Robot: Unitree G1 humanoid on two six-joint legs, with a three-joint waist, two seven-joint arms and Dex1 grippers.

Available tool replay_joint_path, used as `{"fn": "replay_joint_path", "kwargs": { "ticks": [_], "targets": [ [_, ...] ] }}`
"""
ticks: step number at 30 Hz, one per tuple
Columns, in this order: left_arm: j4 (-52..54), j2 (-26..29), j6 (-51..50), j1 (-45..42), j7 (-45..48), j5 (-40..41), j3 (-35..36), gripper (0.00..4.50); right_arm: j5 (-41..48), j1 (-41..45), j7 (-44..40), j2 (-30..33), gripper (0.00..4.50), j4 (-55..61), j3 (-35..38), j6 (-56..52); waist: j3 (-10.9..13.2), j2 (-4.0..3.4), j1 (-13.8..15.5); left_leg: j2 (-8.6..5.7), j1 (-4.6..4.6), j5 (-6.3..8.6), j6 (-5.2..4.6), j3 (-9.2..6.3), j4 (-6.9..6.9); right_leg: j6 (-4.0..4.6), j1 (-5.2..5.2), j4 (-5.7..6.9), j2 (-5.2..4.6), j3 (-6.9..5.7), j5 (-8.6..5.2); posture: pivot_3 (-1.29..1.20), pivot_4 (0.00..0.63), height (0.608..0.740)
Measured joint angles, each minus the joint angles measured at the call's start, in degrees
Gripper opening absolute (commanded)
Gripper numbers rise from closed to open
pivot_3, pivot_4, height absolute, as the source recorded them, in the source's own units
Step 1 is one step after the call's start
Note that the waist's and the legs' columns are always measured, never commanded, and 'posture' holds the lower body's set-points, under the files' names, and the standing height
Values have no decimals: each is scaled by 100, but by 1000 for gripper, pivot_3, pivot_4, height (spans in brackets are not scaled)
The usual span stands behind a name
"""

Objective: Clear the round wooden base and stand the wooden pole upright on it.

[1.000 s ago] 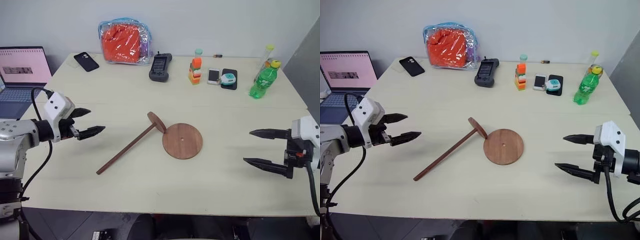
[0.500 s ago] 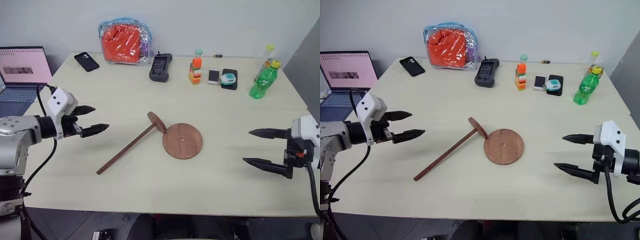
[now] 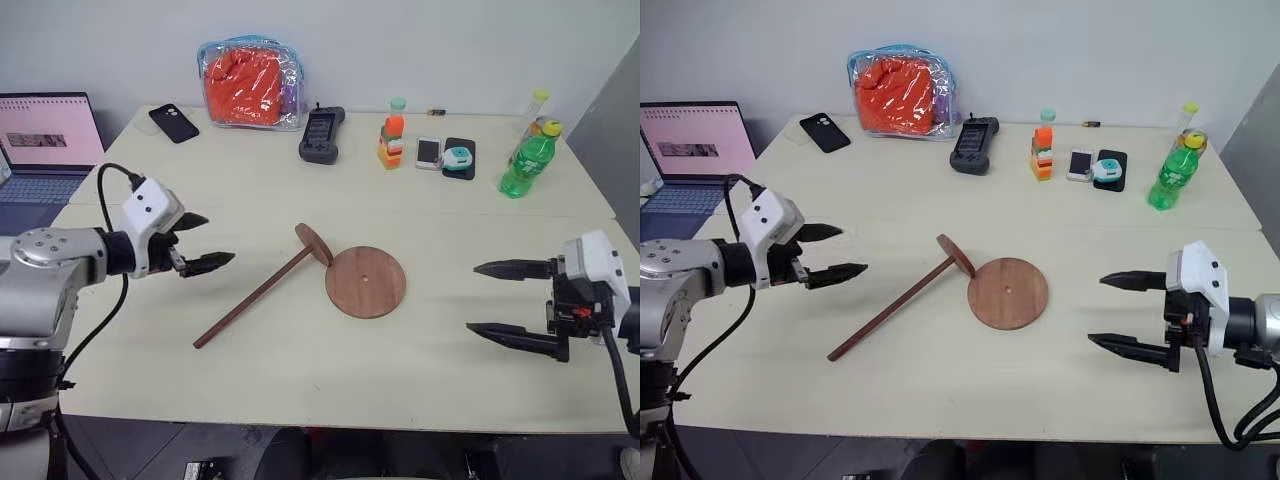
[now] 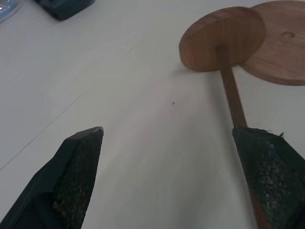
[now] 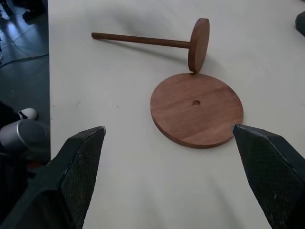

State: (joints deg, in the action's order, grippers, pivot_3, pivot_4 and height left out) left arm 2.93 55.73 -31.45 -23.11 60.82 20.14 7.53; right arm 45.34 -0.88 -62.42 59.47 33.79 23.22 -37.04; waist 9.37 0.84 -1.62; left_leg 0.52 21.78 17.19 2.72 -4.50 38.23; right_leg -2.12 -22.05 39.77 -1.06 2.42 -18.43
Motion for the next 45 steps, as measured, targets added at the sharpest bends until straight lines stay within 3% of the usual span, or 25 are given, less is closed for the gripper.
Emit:
{"fn": "replay_joint_path", "kwargs": {
  "ticks": [10, 18, 28, 35, 45],
  "targets": [
    [428, -335, -926, -639, -223, 117, -687, 4500, 1004, 968, 703, -236, 4437, 716, -486, -398, 1, 4, 4, -4, 8, 0, 0, -7, 9, -1, 0, 2, 4, -6, 0, 0, 150, 740],
    [718, -609, -2223, -1079, -595, 102, -1581, 4500, 985, 1699, 858, -561, 4437, 942, -1606, -411, 2, 7, -8, -4, 11, 0, 0, -12, 20, -1, -1, 7, 7, -7, 0, 0, 150, 740],
    [502, -1192, -3190, -1778, -1000, 11, -2272, 4500, 748, 2031, 767, -569, 4437, 861, -2016, -378, 3, 8, 8, -8, 24, 3, -4, -19, 50, -1, 0, 14, 7, -13, 0, 0, 150, 740],
    [-30, -1361, -3414, -2159, -990, -78, -2701, 4500, 248, 1994, 993, -296, 4437, 946, -2069, -423, 3, 8, 3, -7, 25, 3, -5, -19, 51, -1, -2, 16, 6, -12, 0, 0, 150, 740],
    [-613, -1419, -2976, -2436, -669, -426, -3220, 4500, 487, 1981, 1247, -169, 4437, 1291, -1865, -637, 3, 8, 7, -9, 28, 3, -5, -18, 53, -1, -2, 15, 4, -11, 0, 0, 150, 740]
  ]
}}
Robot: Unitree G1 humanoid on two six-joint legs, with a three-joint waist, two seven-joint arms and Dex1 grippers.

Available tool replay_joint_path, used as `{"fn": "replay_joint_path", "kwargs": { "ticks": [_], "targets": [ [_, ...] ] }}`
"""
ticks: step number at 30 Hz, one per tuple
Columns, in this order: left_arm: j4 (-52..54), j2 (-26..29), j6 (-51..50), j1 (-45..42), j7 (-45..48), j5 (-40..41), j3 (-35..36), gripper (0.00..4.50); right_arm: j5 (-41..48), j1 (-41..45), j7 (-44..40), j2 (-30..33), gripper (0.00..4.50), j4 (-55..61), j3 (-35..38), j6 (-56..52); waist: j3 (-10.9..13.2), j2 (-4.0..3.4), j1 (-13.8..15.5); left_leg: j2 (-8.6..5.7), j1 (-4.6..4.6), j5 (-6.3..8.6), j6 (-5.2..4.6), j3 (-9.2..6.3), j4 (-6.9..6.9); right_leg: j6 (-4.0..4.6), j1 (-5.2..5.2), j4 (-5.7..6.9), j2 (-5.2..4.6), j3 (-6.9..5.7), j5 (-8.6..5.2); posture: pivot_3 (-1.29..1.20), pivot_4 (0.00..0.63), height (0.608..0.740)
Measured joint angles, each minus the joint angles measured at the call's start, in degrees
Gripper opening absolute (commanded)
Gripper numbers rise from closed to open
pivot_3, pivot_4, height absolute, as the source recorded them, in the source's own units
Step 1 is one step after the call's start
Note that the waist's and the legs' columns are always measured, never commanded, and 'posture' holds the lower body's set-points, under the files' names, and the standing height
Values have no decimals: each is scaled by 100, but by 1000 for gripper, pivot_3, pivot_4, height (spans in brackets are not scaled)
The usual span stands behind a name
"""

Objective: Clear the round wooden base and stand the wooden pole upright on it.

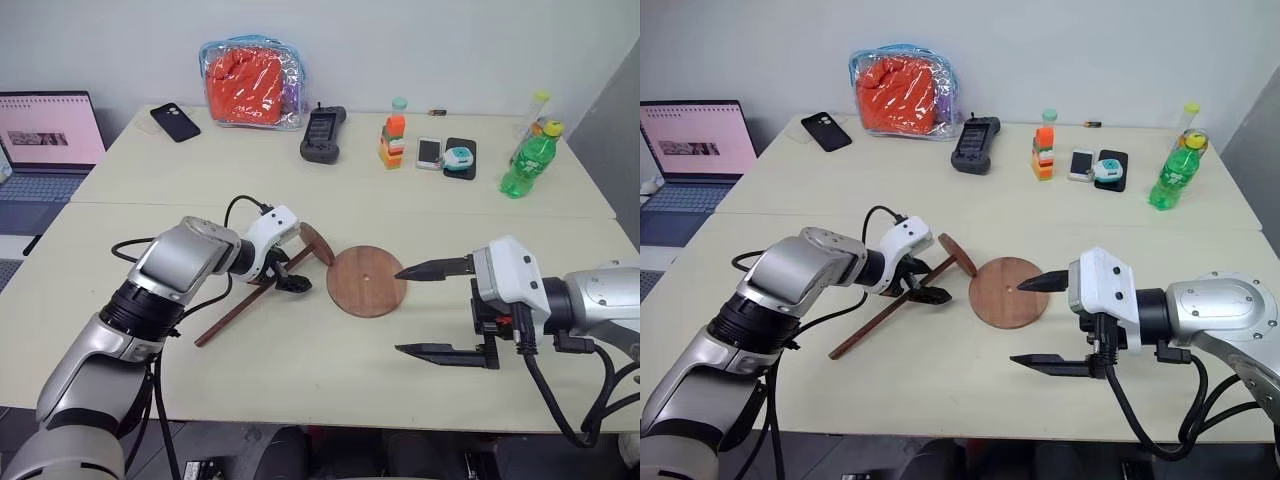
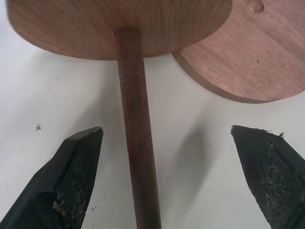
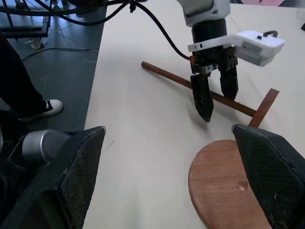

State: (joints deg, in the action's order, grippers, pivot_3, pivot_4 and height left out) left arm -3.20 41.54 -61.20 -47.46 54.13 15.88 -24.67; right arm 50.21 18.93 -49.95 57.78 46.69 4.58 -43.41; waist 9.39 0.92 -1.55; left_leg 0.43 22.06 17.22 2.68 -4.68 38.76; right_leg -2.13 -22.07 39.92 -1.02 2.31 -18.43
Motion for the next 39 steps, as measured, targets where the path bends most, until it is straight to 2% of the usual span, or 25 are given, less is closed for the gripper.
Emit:
{"fn": "replay_joint_path", "kwargs": {
  "ticks": [2, 6, 10, 15, 23, 29, 33, 39],
  "targets": [
    [-80, -46, 79, -57, 50, -63, -55, 4500, 59, 0, 24, 0, 4437, 29, 0, -41, 0, 0, 0, -1, 0, 0, 0, -1, 0, 0, 0, 0, -1, -1, 0, 0, 150, 740],
    [-271, -89, 145, -97, 121, -172, -153, 3860, 117, 0, 81, 9, 4500, 35, 36, -110, 0, 0, -2, 0, 0, 0, 0, -2, 0, 0, 0, 0, 0, -1, 0, 0, 150, 740],
    [-456, -91, 184, -174, 286, -317, -308, 2897, 276, 0, 147, 21, 4500, 69, 101, -168, 0, 0, -2, -1, 1, 0, -1, -1, 0, 0, 0, 0, 0, -1, 0, 0, 150, 740],
    [-696, -113, 285, -283, 363, -492, -394, 2034, 385, 0, 234, 30, 4500, 110, 108, -226, 0, 0, -1, -1, 1, 1, -1, -1, 1, 0, 0, 0, 0, -1, 0, 0, 150, 740],
    [-868, -175, 435, -360, 472, -715, -423, 328, 571, -17, 388, 99, 4500, 219, 184, -329, 0, 1, 1, -1, 2, 1, -1, -2, 1, 0, -1, -1, -1, -1, 0, 0, 150, 740],
    [-889, -197, 437, -397, 549, -741, -419, 276, 638, -21, 386, 207, 4500, 247, 249, -348, 0, 1, 2, -1, 3, 1, -1, -3, 1, 0, -1, -1, -1, -1, 0, 0, 150, 740],
    [-861, -252, 405, -421, 641, -579, -156, 276, 633, -27, 377, 239, 4500, 232, 268, -345, 1, 2, 1, 0, 5, 1, -1, -2, 1, 0, -3, -1, -1, -1, 0, 0, 150, 740],
    [-787, -544, 749, -753, 668, 67, 1086, 276, 747, -294, 395, 307, 4500, 232, 542, -364, 2, 3, 20, -3, 23, 0, -1, -11, 12, 0, -8, -2, -5, -4, 0, 0, 150, 740]
  ]
}}
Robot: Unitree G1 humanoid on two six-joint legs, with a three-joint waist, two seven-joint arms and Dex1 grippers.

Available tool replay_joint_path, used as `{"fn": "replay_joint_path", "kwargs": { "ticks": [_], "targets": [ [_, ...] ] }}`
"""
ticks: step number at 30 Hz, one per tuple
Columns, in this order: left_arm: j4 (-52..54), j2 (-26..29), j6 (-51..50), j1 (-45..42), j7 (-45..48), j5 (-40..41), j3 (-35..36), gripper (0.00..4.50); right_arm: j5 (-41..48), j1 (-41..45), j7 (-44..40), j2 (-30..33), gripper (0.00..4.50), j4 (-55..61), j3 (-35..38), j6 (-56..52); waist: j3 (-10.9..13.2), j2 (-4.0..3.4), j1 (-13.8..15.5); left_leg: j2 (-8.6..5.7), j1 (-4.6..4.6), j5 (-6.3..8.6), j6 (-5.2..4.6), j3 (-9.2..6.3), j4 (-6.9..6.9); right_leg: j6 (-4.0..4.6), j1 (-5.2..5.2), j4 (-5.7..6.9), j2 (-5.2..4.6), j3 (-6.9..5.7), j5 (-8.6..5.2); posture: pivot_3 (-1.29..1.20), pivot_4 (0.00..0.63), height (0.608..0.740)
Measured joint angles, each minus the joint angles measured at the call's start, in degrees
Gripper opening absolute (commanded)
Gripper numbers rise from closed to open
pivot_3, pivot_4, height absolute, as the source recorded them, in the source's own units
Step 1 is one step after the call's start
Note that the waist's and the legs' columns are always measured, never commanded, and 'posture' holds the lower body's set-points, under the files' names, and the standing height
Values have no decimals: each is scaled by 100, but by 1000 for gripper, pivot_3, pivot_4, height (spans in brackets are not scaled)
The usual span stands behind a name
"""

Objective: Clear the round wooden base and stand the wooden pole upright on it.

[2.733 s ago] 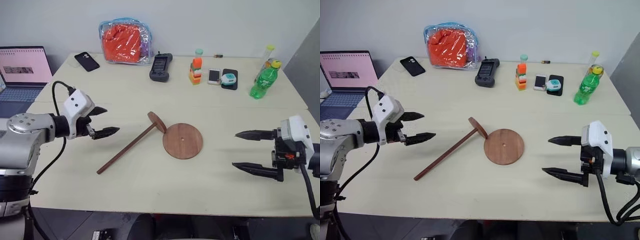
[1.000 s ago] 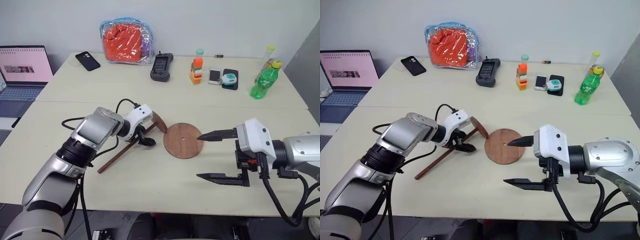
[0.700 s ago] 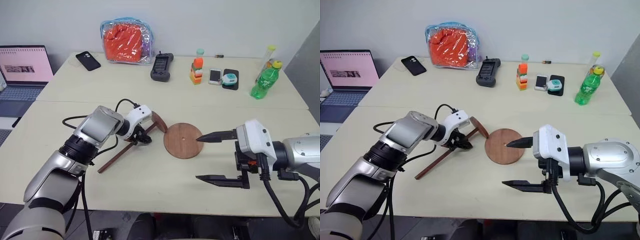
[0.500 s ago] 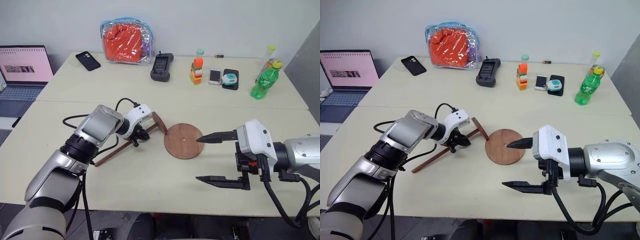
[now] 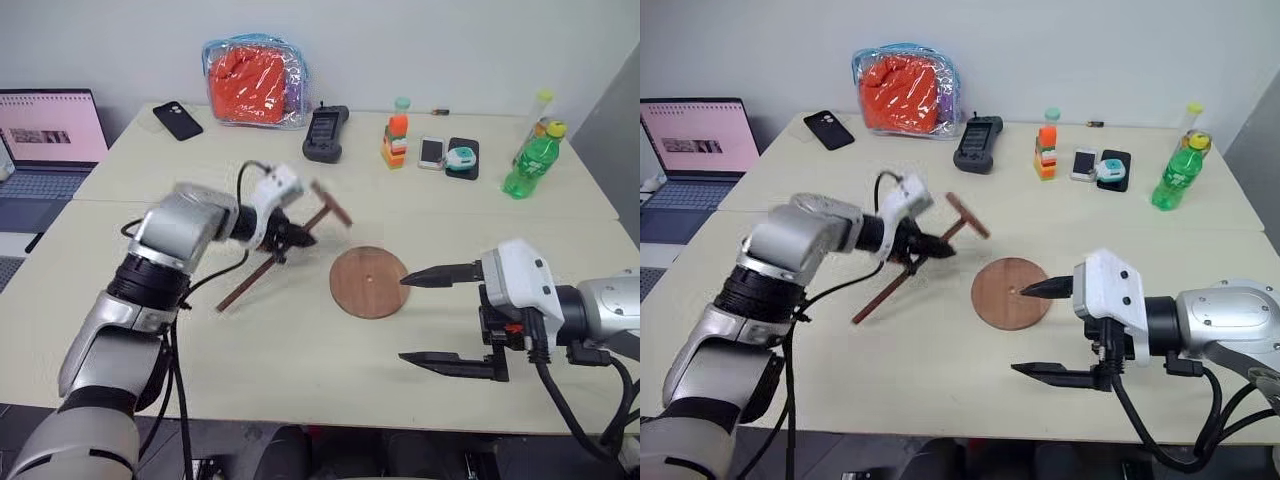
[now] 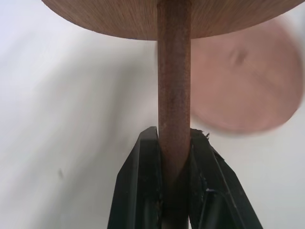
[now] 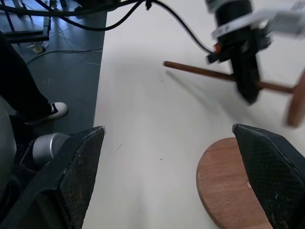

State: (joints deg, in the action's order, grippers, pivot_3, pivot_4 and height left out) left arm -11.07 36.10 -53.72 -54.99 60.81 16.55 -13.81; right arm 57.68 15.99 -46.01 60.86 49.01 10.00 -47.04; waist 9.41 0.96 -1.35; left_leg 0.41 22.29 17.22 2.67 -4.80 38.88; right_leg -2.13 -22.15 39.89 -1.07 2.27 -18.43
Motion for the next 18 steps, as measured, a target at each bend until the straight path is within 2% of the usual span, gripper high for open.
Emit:
{"fn": "replay_joint_path", "kwargs": {
  "ticks": [2, 4, 6, 9, 13, 18],
  "targets": [
    [4, -266, 290, -125, -163, 170, 490, 276, 15, -128, 22, 60, 4500, 2, 129, -10, 0, 0, 2, -2, 1, 0, 0, 0, 0, 0, 0, -1, -3, 1, 0, 0, 150, 740],
    [210, -1014, 662, -148, -556, 686, 1336, 276, -54, -498, 235, 91, 4500, -30, 367, -121, 1, 4, 45, 0, 22, -1, 2, -12, 14, -1, -6, -3, -10, 0, 0, 0, 150, 740],
    [582, -1509, 962, -130, -805, 1010, 1647, 276, -141, -712, 437, 89, 4500, -33, 517, -188, 2, 6, 78, -4, 33, -10, 18, -9, 16, -2, -13, -4, -11, 6, 2, 0, 150, 740],
    [1023, -1945, 1574, 126, -1166, 1061, 1735, 276, -273, -1007, 877, 33, 4500, -9, 694, -310, 0, 4, 84, 0, 12, -12, 22, 8, 8, -3, -9, 2, -10, 13, 2, 0, 150, 740],
    [1018, -2467, 2236, 498, -1650, 958, 1749, 276, -363, -1173, 1417, -220, 4500, 138, 681, -411, 0, 5, 94, 1, 10, -4, 7, 10, 10, -2, -6, 7, -3, 14, 2, 0, 150, 740],
    [998, -2786, 3246, 1016, -1868, 639, 1540, 276, -400, -1347, 2038, -600, 4500, 294, 444, -505, -5, 6, 114, -3, 5, -5, 9, 16, 8, -2, 3, 0, -1, 11, 2, 0, 150, 740]
  ]
}}
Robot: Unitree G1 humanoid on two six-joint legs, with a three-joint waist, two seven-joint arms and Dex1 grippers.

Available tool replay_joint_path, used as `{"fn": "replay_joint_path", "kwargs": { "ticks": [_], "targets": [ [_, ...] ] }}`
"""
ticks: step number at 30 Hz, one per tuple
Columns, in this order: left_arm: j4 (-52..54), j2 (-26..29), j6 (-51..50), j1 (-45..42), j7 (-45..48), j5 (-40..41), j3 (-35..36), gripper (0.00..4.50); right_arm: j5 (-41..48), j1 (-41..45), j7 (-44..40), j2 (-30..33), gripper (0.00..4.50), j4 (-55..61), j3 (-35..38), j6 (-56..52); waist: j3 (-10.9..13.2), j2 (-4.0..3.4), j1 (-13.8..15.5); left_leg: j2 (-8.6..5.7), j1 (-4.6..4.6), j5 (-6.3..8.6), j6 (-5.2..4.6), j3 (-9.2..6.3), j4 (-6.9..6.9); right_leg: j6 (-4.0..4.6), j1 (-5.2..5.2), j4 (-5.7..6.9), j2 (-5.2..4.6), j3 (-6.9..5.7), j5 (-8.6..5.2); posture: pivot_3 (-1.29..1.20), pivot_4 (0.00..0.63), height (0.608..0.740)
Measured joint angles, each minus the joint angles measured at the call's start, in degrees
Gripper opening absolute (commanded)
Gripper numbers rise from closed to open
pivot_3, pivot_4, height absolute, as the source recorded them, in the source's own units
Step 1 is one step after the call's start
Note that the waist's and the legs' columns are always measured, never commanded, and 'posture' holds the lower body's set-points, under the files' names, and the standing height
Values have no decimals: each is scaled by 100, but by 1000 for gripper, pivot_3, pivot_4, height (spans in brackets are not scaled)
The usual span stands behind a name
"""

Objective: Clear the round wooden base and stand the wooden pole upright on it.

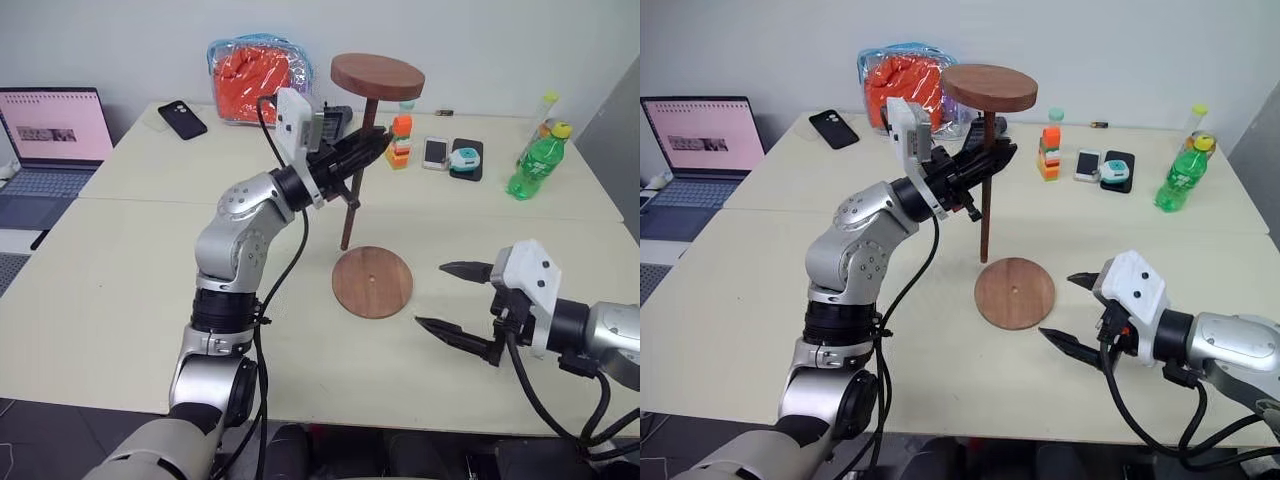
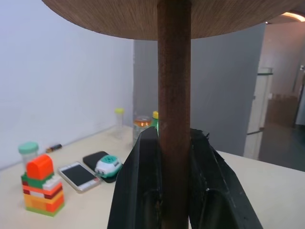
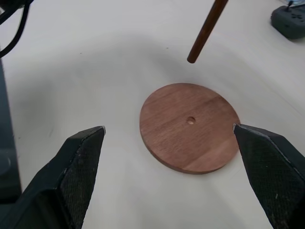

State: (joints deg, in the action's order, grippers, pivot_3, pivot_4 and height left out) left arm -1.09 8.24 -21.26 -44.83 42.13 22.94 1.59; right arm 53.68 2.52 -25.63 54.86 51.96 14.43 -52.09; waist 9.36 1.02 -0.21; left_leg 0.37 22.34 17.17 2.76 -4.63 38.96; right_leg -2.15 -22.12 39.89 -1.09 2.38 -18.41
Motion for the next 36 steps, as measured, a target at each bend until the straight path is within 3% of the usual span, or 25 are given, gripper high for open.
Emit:
{"fn": "replay_joint_path", "kwargs": {
  "ticks": [10, 20, 36],
  "targets": [
    [-166, -459, 412, 550, -185, -105, -401, 276, -38, -216, 449, -129, 4500, 33, -298, -194, 1, 1, 9, -6, 4, 2, -4, 1, 2, 0, -2, 0, -1, -5, 0, 0, 150, 740],
    [-104, -637, 454, 665, -150, -45, -660, 276, -119, -345, 496, -85, 4500, 41, -307, -213, 1, 2, 9, -7, 2, 4, -7, 2, 1, -1, -1, 1, 0, -6, 0, 0, 150, 740],
    [-626, -841, 1437, 803, -314, -386, -758, 276, -267, -376, 745, -139, 4500, 58, -411, -215, 1, 2, 11, -47, 2, 4, -8, -2, 1, -1, -1, 0, -1, -7, 0, 0, 150, 740]
  ]
}}
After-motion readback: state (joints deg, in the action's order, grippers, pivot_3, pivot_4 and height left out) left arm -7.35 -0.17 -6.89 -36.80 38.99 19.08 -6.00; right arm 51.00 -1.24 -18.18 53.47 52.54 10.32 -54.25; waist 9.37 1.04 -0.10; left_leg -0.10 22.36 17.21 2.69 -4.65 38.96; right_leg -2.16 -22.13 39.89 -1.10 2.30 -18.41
